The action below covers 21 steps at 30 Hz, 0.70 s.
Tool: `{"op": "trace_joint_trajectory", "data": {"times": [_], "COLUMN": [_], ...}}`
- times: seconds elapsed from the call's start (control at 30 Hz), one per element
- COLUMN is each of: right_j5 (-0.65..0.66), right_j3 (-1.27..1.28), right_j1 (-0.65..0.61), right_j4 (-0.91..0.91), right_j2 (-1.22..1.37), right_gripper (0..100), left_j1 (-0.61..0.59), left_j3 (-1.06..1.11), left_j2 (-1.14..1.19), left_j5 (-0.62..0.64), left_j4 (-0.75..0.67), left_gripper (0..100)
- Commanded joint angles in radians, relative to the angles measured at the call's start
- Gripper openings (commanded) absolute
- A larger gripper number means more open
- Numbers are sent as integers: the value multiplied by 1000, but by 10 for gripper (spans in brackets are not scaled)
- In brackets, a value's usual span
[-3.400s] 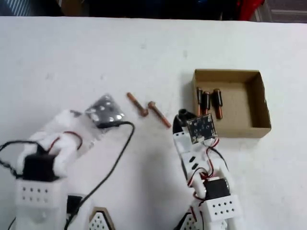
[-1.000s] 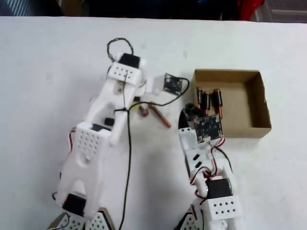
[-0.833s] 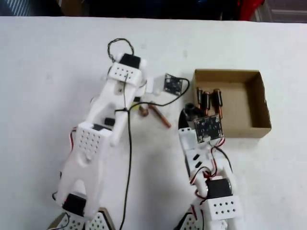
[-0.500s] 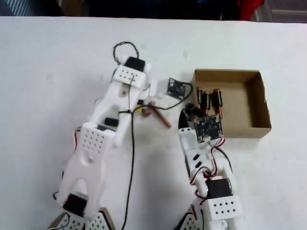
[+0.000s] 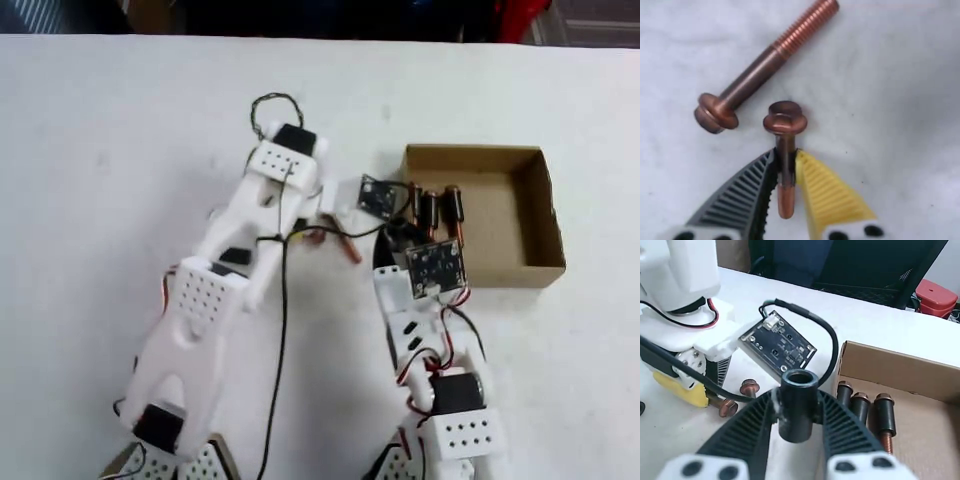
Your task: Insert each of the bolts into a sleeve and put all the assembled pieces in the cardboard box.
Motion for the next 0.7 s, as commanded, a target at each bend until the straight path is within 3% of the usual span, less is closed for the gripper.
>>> {"op": "trace_joint_trajectory", "data": {"times": [0.0, 0.3, 0.67], "right_j5": [-5, -3, -3], "right_j3": [-11, -2, -2], "right_j1": [2, 2, 2], "right_j4": [-19, -25, -24], "right_j2": [-16, -16, -16], "right_gripper": [17, 17, 17], "left_j1": [15, -28, -165], "left_j3": [-23, -192, -376], "left_j2": [-18, -25, -25], "left_j5": [86, 368, 715], "left_j4": [26, 91, 95], "left_gripper": [22, 22, 22]}}
